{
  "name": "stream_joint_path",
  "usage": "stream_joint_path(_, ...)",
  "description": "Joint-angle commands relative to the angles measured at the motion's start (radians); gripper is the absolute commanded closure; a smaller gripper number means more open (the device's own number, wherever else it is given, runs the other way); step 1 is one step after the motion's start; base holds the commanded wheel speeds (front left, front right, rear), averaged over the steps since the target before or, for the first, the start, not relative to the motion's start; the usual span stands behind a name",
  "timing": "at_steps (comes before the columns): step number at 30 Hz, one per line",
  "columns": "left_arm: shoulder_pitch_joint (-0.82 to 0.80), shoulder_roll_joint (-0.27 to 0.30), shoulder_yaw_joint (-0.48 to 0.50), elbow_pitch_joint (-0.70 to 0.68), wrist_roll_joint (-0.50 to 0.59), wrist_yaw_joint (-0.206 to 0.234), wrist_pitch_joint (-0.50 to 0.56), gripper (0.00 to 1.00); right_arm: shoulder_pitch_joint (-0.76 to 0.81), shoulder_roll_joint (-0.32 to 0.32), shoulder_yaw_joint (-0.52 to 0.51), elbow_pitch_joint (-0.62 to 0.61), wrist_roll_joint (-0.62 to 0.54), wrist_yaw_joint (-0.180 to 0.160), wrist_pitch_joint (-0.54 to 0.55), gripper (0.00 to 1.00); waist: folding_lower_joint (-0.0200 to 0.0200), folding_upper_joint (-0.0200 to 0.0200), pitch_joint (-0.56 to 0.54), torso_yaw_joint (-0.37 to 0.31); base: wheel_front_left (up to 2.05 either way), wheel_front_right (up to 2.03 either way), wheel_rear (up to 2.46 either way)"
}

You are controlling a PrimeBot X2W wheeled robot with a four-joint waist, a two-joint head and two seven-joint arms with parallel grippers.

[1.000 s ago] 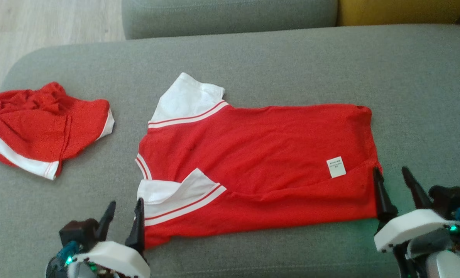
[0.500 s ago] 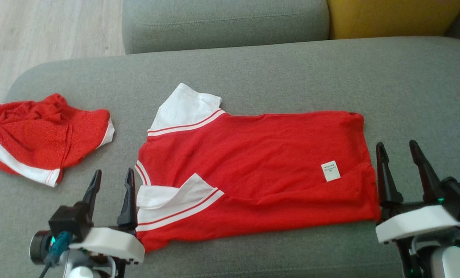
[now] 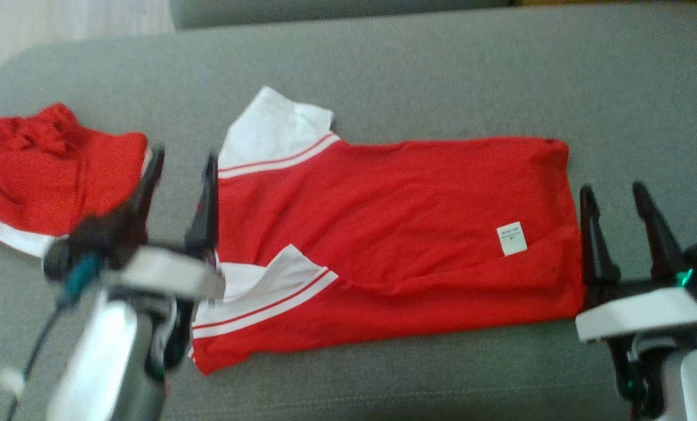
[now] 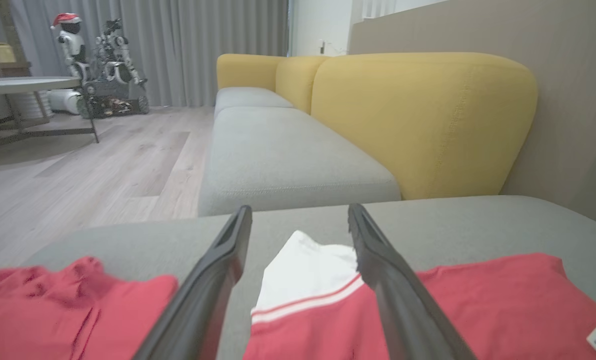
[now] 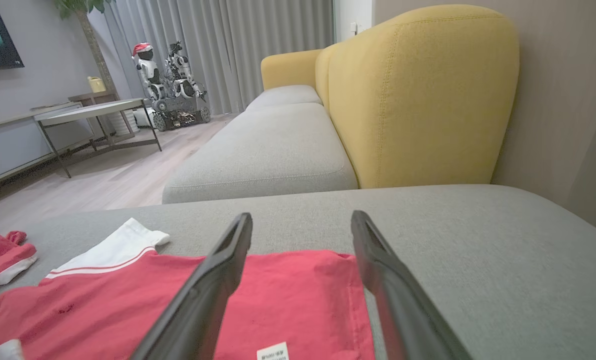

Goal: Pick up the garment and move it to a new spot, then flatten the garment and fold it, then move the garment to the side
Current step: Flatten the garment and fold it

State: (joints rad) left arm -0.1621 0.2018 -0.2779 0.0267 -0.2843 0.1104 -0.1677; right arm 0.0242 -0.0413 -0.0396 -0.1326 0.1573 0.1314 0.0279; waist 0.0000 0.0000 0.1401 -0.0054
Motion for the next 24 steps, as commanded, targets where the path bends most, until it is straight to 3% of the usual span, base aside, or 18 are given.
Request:
stream_joint_path(1, -0.12, 0.023, 0.031, -0.006, -0.002, -0.022, 0.01, 0.0, -0.071, -0.009, 0.02, -0.046, 0.005, -0.001, 0.0, 0.0, 0.0, 0.0, 0.072, -0.008, 0.0, 0.0, 0.0)
stream_joint_path(4, -0.256, 0.028, 0.022, 0.07, -0.012, -0.066, 0.033, 0.0, -0.116, -0.009, 0.028, -0.045, 0.006, -0.001, -0.003, 0.0, 0.0, 0.0, 0.141, -0.025, 0.0, 0.0, 0.0)
stream_joint_path(5, -0.345, 0.03, 0.014, 0.132, -0.017, -0.1, 0.038, 0.0, -0.144, -0.009, 0.035, -0.039, 0.004, -0.001, -0.007, 0.0, 0.0, 0.0, 0.179, -0.038, 0.0, 0.0, 0.0)
stream_joint_path(9, -0.494, 0.011, -0.007, 0.284, -0.025, -0.148, 0.045, 0.0, -0.185, -0.009, 0.04, -0.022, 0.006, -0.001, -0.02, 0.0, 0.0, 0.0, 0.235, -0.058, 0.0, 0.0, 0.0)
stream_joint_path(15, -0.657, -0.007, -0.017, 0.578, -0.056, -0.195, 0.055, 0.0, -0.226, -0.009, 0.058, 0.008, 0.015, -0.001, -0.037, 0.0, 0.0, 0.0, 0.282, -0.091, 0.0, 0.0, 0.0)
stream_joint_path(24, -0.767, 0.0, -0.039, 0.892, -0.091, -0.23, 0.057, 0.0, -0.245, -0.009, 0.063, 0.049, 0.024, -0.001, -0.046, 0.0, 0.0, 0.0, 0.296, -0.123, 0.0, 0.0, 0.0)
